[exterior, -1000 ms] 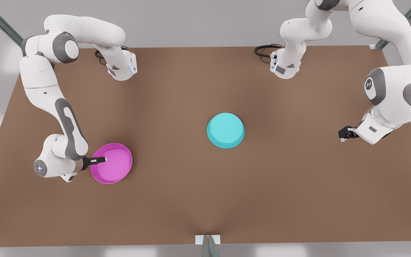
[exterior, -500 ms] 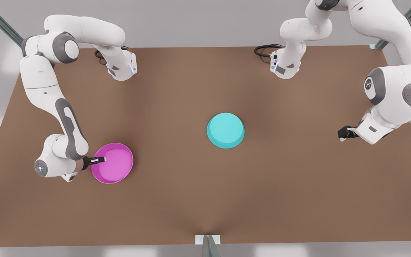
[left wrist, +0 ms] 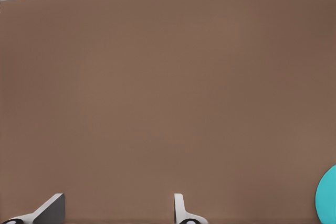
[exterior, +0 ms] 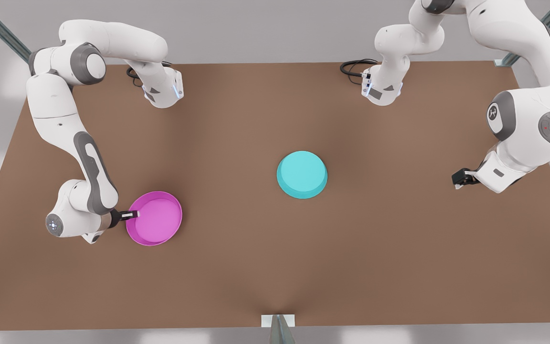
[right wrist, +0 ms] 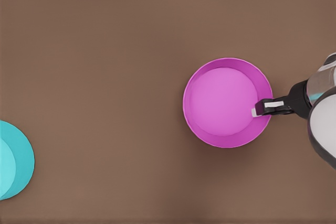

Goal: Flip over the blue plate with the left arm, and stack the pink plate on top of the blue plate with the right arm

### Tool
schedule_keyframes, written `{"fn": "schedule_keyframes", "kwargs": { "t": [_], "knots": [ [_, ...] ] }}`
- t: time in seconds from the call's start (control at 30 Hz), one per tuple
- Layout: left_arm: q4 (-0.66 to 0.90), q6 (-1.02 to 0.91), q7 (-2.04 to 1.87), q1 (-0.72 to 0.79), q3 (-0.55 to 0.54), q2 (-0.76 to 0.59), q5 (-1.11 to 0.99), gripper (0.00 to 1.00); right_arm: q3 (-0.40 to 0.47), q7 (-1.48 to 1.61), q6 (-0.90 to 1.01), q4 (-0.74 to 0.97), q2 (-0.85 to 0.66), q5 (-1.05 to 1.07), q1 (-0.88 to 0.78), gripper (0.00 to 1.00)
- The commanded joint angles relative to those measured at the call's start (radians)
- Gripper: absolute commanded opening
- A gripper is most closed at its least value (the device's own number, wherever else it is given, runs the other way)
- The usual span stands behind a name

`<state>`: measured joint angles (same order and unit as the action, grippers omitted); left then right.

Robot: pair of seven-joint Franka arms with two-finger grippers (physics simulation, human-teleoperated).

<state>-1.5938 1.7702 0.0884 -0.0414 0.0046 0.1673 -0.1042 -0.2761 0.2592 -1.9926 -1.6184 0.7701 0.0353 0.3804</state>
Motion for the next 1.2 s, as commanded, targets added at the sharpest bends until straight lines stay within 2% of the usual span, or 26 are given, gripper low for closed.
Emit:
{"fn": "schedule_keyframes", "kwargs": {
  "t": [0.0, 0.1, 0.23, 0.7, 0.8, 0.83, 1.17],
  "knots": [
    [0.000, 0.000, -0.001, 0.000, 0.000, 0.000, 0.000, 1.00, 0.000, 0.000, 0.000, 0.000, 0.000, 0.000, 0.000, 0.40],
    [-0.002, 0.000, -0.001, 0.000, 0.000, 0.000, 0.008, 1.00, 0.000, 0.000, 0.000, 0.000, 0.000, 0.000, 0.000, 0.39],
    [-0.002, 0.000, -0.001, 0.000, 0.002, 0.000, 0.008, 1.00, 0.000, 0.002, 0.000, 0.000, 0.000, 0.002, 0.000, 0.33],
    [-0.002, -0.005, -0.001, 0.000, 0.002, 0.000, 0.008, 1.00, -0.012, -0.003, 0.002, 0.000, -0.005, 0.003, 0.002, 0.32],
    [-0.002, -0.006, -0.001, 0.000, 0.002, 0.000, 0.008, 1.00, -0.023, -0.003, 0.008, 0.000, -0.009, 0.005, 0.006, 0.28],
    [-0.002, -0.006, -0.001, 0.000, 0.002, 0.000, 0.008, 1.00, -0.025, -0.002, 0.008, 0.000, -0.009, 0.005, 0.009, 0.21],
    [-0.002, -0.006, -0.001, 0.000, 0.002, 0.000, 0.008, 1.00, -0.049, -0.008, 0.044, 0.009, -0.014, 0.017, 0.014, 0.21]
  ]
}}
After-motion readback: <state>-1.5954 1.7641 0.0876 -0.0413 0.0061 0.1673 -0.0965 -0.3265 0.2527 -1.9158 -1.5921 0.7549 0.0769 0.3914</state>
